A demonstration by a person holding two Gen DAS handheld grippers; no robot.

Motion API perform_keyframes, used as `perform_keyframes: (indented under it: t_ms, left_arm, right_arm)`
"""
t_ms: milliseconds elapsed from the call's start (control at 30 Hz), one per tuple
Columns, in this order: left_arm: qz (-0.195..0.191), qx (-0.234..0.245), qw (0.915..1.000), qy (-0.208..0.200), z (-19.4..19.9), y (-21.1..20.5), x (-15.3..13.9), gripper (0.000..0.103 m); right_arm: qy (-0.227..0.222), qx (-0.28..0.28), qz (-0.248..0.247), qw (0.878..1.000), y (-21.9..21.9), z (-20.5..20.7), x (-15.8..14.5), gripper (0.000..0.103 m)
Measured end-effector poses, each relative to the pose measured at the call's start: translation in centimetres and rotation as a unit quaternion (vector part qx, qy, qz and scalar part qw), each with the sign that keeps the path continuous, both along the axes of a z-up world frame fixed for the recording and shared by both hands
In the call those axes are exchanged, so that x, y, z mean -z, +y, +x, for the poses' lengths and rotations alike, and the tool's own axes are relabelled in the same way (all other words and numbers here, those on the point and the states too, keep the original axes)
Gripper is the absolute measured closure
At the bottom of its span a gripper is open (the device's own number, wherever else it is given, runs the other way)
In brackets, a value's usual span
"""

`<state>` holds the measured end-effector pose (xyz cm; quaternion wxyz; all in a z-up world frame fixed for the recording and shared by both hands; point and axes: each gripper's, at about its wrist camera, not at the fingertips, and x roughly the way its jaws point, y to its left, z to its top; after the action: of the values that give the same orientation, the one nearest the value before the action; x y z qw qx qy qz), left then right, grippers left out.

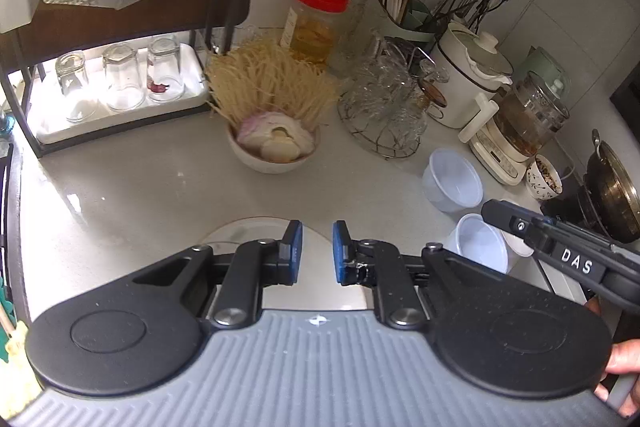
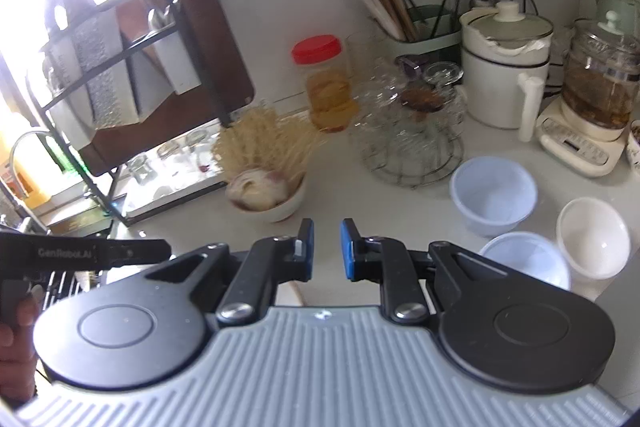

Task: Organize plates and bowls
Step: 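Move both grippers to the white plastic bowl by the kettle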

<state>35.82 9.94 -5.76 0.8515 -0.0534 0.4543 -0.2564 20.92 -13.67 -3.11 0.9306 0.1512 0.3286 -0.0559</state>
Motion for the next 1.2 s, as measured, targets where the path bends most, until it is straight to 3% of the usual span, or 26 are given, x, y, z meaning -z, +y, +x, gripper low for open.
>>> perform_keyframes:
  t_ms: [133, 400, 700, 733, 767, 833, 967, 1200]
  left_arm:
    - [-0.001, 0.004, 1.0, 0.002, -0.5, -2.5, 0.2, 0.08]
    - [-0.006, 0.022, 0.9995, 0.02, -0.8, -8.5, 1.1, 0.08]
    - [0.008, 0.074, 0.9963, 0.043, -0.4, -17.6, 2.8, 0.08]
    - [0.011, 0.079, 0.9957, 0.048, -0.3, -18.6, 3.3, 0.08]
    - [0.012, 0.084, 0.9949, 0.054, -0.2, -19.4, 3.7, 0.08]
    - [0.015, 0.095, 0.9928, 0.071, 0.0, -21.2, 4.7, 0.079]
    - [0.027, 0.112, 0.9882, 0.101, 0.4, -24.0, 7.1, 0.066]
    - [0.061, 0.106, 0.9847, 0.124, 1.2, -27.2, 10.3, 0.065]
  right_arm:
    - [0.0, 0.009, -0.001, 1.0, -2.6, -0.6, 0.0, 0.085]
    - [0.021, 0.035, 0.009, 0.999, -7.8, -1.9, 1.2, 0.085]
    - [0.041, 0.073, 0.042, 0.996, -13.7, -3.3, 3.4, 0.083]
    - [0.047, 0.08, 0.046, 0.995, -14.5, -3.5, 3.8, 0.076]
    - [0.051, 0.087, 0.052, 0.994, -15.3, -3.7, 4.2, 0.057]
    - [0.054, 0.092, 0.072, 0.992, -16.7, -4.2, 5.0, 0.039]
    - [0.072, 0.09, 0.101, 0.988, -18.7, -4.6, 7.0, 0.039]
    - [0.116, 0.094, 0.162, 0.975, -21.0, -3.9, 11.0, 0.041]
